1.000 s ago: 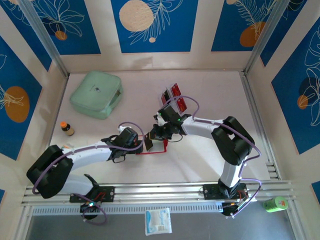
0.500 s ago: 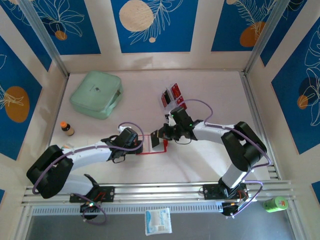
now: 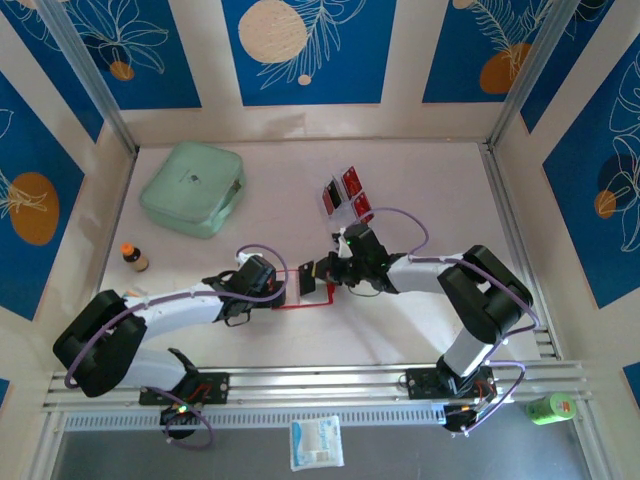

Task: Put the credit cards into the card holder
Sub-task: Insert the credit card into the card slot.

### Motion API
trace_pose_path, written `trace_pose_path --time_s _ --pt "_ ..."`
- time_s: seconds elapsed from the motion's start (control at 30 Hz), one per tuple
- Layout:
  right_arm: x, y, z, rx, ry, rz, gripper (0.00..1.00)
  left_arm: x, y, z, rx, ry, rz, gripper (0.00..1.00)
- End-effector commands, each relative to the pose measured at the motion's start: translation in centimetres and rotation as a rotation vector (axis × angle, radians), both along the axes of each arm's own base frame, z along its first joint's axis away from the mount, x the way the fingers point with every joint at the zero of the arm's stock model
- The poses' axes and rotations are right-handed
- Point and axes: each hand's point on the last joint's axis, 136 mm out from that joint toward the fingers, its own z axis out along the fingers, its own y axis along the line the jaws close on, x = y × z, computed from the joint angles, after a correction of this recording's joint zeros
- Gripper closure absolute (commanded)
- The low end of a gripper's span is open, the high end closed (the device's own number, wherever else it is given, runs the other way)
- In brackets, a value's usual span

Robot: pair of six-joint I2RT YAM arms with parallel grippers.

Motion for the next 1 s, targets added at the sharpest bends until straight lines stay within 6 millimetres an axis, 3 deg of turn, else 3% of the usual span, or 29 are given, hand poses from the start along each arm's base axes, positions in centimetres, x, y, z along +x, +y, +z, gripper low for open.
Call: trace_pose_path --time_s 0.0,0.97 --pt "0.2 0.4 0.0 0.021 -0.015 -0.014 1.00 -1.2 1.5 -1.2 0.061 0.040 0.010 0.00" --pt "-0.4 0.7 -1.9 0.039 0.035 -0.020 1.00 -1.2 1.4 -1.2 0.057 0.040 0.008 0.00"
